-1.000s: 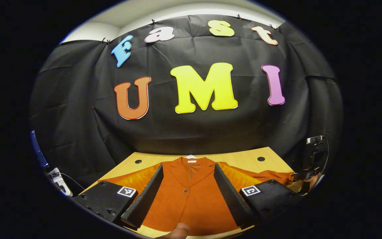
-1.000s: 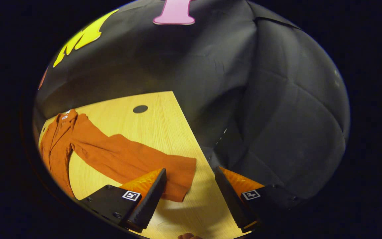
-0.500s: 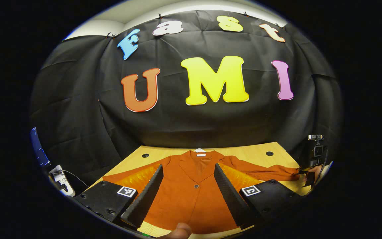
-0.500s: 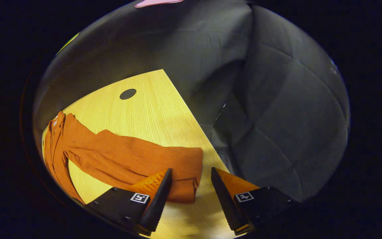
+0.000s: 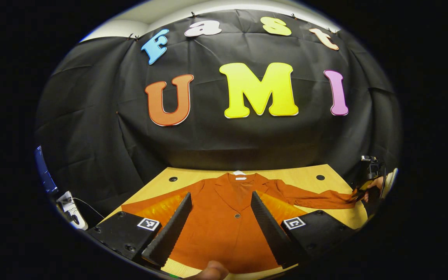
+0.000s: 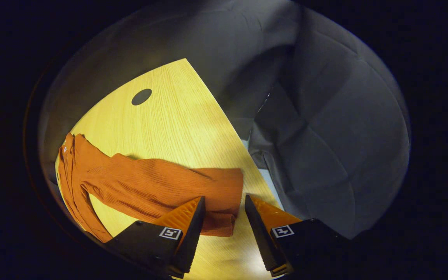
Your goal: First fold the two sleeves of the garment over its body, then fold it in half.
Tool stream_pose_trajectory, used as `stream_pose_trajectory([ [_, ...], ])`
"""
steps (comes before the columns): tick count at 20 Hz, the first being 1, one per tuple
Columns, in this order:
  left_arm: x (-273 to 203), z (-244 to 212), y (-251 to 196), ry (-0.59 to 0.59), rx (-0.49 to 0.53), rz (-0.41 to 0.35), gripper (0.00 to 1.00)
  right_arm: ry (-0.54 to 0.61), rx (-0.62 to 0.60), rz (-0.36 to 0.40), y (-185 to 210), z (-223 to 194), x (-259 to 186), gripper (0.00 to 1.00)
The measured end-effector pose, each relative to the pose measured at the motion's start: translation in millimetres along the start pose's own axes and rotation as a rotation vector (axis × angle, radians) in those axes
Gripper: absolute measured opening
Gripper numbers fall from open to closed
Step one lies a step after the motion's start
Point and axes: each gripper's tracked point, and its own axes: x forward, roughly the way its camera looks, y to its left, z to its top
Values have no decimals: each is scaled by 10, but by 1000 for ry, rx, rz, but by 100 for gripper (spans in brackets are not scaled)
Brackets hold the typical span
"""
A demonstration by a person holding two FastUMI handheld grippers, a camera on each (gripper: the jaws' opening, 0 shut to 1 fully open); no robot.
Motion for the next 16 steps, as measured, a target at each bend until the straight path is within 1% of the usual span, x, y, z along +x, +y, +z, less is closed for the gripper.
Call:
stream_pose_trajectory([
  [2, -6, -25, 100, 5, 0, 13, 99, 28, 15, 3, 17, 13, -9, 60],
  [5, -42, -38, 232, 5, -1, 32, 99, 68, 23, -2, -5, 27, -9, 61],
  [8, -87, -79, 424, 8, 4, 67, 100, 102, 40, 7, 4, 45, -8, 60],
  [9, -108, -97, 499, 12, 4, 78, 99, 97, 41, -6, -49, 74, 5, 60],
  [11, -141, -130, 625, 18, -3, 97, 99, 96, 88, 19, -9, 112, -20, 22],
  [14, -126, -180, 774, 29, -16, 118, 100, 93, 95, 59, 10, 135, -40, 22],
  [15, -112, -184, 789, 32, -21, 116, 100, 112, 108, 78, 47, 68, -67, 2],
  [16, -99, -184, 802, 31, -21, 113, 100, 112, 112, 83, 36, 55, -8, 3],
])
